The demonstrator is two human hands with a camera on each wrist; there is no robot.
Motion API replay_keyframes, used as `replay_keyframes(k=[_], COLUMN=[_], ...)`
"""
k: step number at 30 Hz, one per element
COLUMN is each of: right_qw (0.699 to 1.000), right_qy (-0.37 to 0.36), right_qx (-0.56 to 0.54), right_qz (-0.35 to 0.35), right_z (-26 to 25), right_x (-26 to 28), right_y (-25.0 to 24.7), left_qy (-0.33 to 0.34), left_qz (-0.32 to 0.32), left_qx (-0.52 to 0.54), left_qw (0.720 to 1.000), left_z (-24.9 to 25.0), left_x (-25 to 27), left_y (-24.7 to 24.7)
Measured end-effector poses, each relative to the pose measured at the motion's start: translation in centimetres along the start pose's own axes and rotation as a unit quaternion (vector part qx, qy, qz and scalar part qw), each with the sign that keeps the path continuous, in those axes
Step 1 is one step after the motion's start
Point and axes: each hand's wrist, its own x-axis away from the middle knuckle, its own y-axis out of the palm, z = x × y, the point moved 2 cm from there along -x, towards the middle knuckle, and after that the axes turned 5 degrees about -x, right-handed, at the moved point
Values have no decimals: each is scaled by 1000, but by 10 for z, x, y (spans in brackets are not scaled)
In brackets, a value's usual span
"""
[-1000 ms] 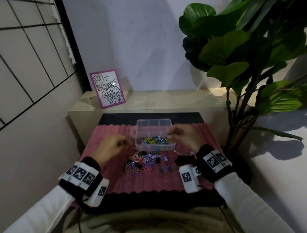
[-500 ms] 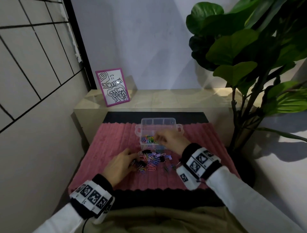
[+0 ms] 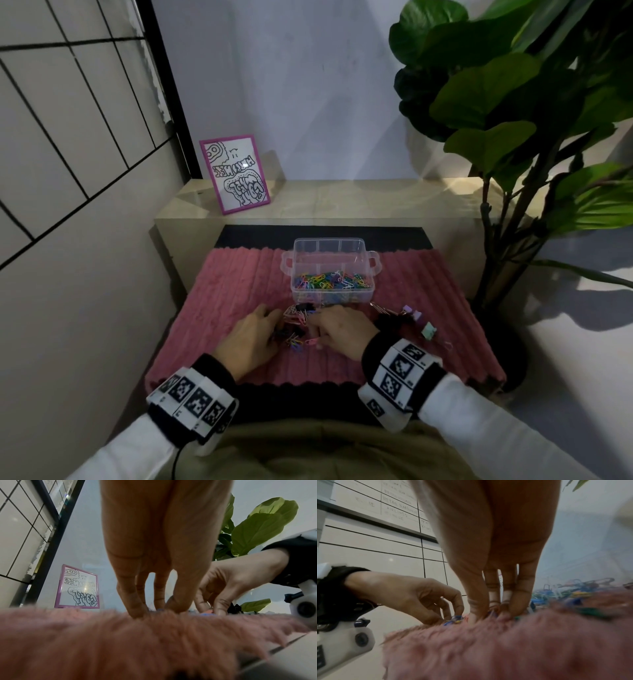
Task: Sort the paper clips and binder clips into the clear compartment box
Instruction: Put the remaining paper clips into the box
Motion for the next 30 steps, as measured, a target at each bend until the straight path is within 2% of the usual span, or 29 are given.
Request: replay_keyframes(k=[4, 8, 12, 16, 22, 26, 28, 30], right_qw=[996, 968, 954, 953, 933, 908, 917, 943], right_qy=[15, 38, 56, 61, 42, 51, 61, 81], right_qx=[-83, -241, -286, -282, -253, -305, -276, -203], right_qz=[35, 63, 78, 95, 253, 283, 282, 250], right_z=[9, 24, 35, 44, 50, 51, 51, 53], right_x=[6, 10, 13, 15, 3, -12, -20, -27], right_y=[-7, -23, -34, -43, -93, -109, -107, -101], left_qy=[5, 24, 25, 36, -8, -32, -40, -61], left_qz=[-2, 6, 17, 23, 40, 41, 44, 49], left_qx=[23, 26, 31, 76, 166, 199, 218, 253], left_qw=[1000, 999, 999, 996, 985, 979, 974, 964], left_z=[-4, -5, -9, -16, -24, -25, -26, -30], left_x=[-1, -4, -3, -6, -7, -5, -5, -5], left_y=[2, 3, 3, 2, 0, -2, -1, 1])
